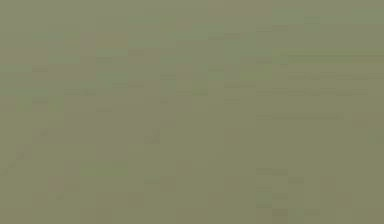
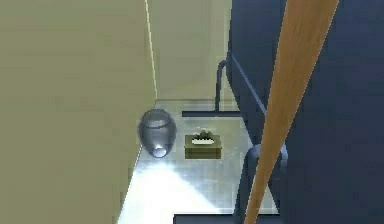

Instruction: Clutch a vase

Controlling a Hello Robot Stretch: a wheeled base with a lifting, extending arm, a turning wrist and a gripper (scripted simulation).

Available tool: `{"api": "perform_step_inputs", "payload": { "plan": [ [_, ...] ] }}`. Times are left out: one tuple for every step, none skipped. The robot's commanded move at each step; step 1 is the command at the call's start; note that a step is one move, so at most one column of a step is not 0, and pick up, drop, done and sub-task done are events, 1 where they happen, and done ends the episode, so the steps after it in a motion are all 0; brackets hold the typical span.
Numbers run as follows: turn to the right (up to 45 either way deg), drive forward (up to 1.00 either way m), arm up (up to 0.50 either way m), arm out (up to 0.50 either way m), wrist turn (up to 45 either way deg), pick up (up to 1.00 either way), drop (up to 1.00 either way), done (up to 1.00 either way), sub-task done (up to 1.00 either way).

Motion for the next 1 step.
{"api": "perform_step_inputs", "payload": {
  "plan": [
    [0.0, 0.00, 0.36, 0.00, 0.0, 0.00, 0.00, 0.00, 0.00]
  ]
}}
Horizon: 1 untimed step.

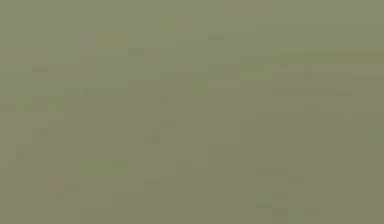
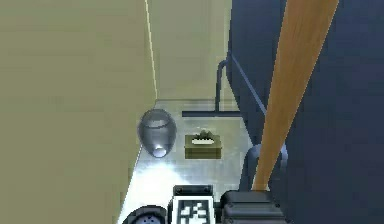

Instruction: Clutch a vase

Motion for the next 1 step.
{"api": "perform_step_inputs", "payload": {
  "plan": [
    [0.0, 0.00, 0.00, 0.44, 0.0, 0.00, 0.00, 0.00, 0.00]
  ]
}}
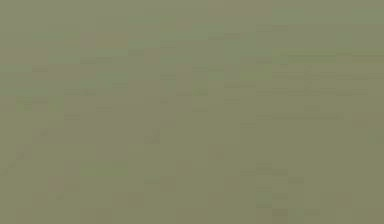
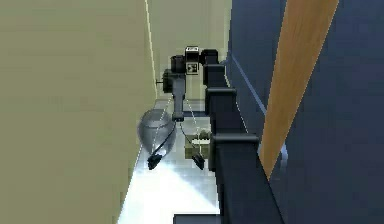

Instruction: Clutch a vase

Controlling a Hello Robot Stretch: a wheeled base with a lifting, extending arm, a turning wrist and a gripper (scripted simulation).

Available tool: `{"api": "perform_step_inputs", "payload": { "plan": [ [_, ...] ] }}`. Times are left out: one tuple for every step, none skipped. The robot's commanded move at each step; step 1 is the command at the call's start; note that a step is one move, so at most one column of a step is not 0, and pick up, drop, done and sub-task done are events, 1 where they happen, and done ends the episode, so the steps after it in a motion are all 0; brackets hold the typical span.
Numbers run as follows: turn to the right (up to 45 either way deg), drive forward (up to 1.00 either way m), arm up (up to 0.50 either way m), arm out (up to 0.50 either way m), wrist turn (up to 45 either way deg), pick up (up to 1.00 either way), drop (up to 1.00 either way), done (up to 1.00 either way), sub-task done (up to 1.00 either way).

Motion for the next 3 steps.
{"api": "perform_step_inputs", "payload": {
  "plan": [
    [0.0, 0.00, 0.00, 0.00, 45.0, 0.00, 0.00, 0.00, 0.00],
    [0.0, 0.00, 0.00, 0.00, 45.0, 0.00, 0.00, 0.00, 0.00],
    [0.0, 0.00, 0.00, 0.00, 45.0, 0.00, 0.00, 0.00, 0.00]
  ]
}}
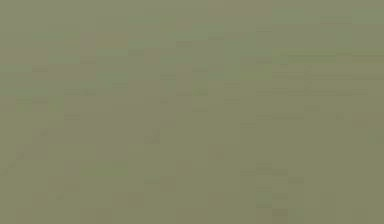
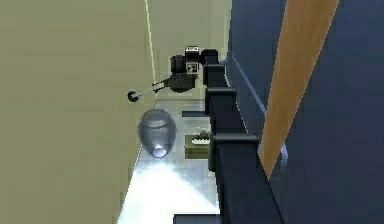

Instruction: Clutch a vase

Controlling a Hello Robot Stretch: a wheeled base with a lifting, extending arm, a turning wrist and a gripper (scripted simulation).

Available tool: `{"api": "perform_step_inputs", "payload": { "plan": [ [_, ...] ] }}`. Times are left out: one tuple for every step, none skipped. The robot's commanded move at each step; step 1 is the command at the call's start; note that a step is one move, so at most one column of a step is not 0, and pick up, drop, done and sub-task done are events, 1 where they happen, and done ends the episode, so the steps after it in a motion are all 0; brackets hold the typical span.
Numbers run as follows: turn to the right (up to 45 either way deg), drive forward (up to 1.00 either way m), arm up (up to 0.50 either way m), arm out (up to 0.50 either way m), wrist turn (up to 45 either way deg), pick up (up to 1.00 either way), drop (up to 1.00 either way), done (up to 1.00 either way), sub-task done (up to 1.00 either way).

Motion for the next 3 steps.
{"api": "perform_step_inputs", "payload": {
  "plan": [
    [0.0, 0.00, 0.00, 0.00, 15.0, 0.00, 0.00, 0.00, 0.00],
    [0.0, 0.00, -0.30, 0.00, 0.0, 0.00, 0.00, 0.00, 0.00],
    [0.0, 0.00, 0.00, 0.00, 0.0, 1.00, 0.00, 0.00, 0.00]
  ]
}}
